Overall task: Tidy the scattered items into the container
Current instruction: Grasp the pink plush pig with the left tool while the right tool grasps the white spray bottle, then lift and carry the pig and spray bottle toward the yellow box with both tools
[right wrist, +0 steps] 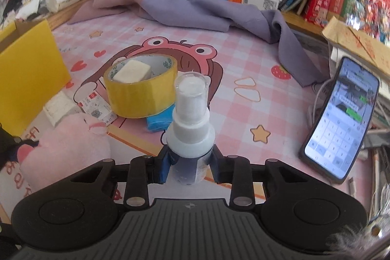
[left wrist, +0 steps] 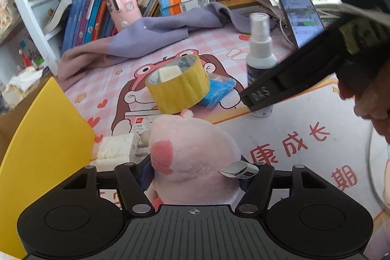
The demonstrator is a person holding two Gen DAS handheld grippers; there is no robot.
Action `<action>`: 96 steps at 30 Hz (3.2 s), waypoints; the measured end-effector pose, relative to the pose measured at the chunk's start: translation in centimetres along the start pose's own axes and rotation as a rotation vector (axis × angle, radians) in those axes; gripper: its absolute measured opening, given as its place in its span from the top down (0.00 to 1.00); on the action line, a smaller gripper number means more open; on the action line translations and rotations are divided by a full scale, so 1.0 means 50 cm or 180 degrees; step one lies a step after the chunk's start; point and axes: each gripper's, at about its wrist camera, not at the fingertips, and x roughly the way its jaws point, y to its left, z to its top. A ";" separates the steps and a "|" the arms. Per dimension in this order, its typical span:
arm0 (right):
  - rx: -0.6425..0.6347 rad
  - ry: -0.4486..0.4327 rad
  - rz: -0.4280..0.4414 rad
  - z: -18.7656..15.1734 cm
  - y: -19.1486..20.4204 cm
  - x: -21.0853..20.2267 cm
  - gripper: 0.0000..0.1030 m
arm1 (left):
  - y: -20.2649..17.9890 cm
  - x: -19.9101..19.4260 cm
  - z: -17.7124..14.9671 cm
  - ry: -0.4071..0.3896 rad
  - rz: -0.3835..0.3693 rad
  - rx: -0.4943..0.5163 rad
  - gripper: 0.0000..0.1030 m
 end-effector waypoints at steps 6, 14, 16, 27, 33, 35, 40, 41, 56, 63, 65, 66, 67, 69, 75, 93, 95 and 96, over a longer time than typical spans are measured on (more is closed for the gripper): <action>0.0120 -0.0070 0.0007 -0.012 -0.006 -0.034 0.70 | 0.012 -0.032 -0.001 -0.0090 -0.0161 -0.0108 0.40; 0.0229 -0.0156 -0.0002 -0.035 0.005 -0.098 0.70 | 0.025 -0.088 -0.011 -0.0206 -0.0361 -0.0206 0.40; 0.0247 -0.0182 -0.0005 -0.042 0.013 -0.119 0.70 | 0.031 -0.104 -0.015 -0.0230 -0.0419 -0.0236 0.40; 0.0357 -0.0273 -0.0106 -0.100 0.083 -0.221 0.70 | 0.064 -0.179 -0.045 -0.0408 -0.0647 -0.0272 0.40; 0.0421 -0.0291 -0.0192 -0.127 0.121 -0.260 0.70 | 0.075 -0.211 -0.067 -0.0517 -0.0743 -0.0190 0.40; 0.0433 -0.0310 -0.0216 -0.132 0.135 -0.270 0.70 | 0.081 -0.224 -0.077 -0.0539 -0.0773 -0.0172 0.40; 0.0463 -0.0343 -0.0262 -0.148 0.176 -0.291 0.70 | 0.099 -0.255 -0.109 -0.0562 -0.0814 -0.0141 0.40; 0.0469 -0.0342 -0.0265 -0.152 0.187 -0.295 0.70 | 0.104 -0.262 -0.116 -0.0566 -0.0817 -0.0140 0.40; 0.0477 -0.0423 -0.0245 -0.222 0.359 -0.373 0.70 | 0.190 -0.382 -0.234 -0.0608 -0.0797 -0.0112 0.40; 0.0482 -0.0451 -0.0207 -0.255 0.434 -0.396 0.70 | 0.229 -0.429 -0.292 -0.0614 -0.0749 -0.0102 0.40; 0.0460 -0.0454 -0.0190 -0.260 0.456 -0.399 0.70 | 0.243 -0.440 -0.307 -0.0615 -0.0719 -0.0117 0.40; 0.0444 -0.0454 -0.0182 -0.262 0.467 -0.399 0.70 | 0.250 -0.443 -0.312 -0.0609 -0.0704 -0.0128 0.40; 0.0428 -0.0454 -0.0173 -0.264 0.478 -0.400 0.70 | 0.257 -0.446 -0.318 -0.0604 -0.0687 -0.0143 0.40; 0.0392 -0.0454 -0.0151 -0.266 0.499 -0.400 0.70 | 0.273 -0.452 -0.330 -0.0597 -0.0659 -0.0176 0.40; 0.0263 -0.0464 -0.0077 -0.261 0.556 -0.401 0.70 | 0.312 -0.468 -0.355 -0.0602 -0.0583 -0.0251 0.40; -0.0096 -0.0380 0.0182 -0.222 0.692 -0.356 0.70 | 0.422 -0.470 -0.416 -0.0477 -0.0397 -0.0545 0.40; -0.0117 -0.0362 0.0203 -0.218 0.702 -0.350 0.70 | 0.430 -0.468 -0.419 -0.0461 -0.0394 -0.0556 0.40; -0.0127 -0.0357 0.0211 -0.217 0.705 -0.349 0.70 | 0.434 -0.466 -0.421 -0.0454 -0.0395 -0.0560 0.40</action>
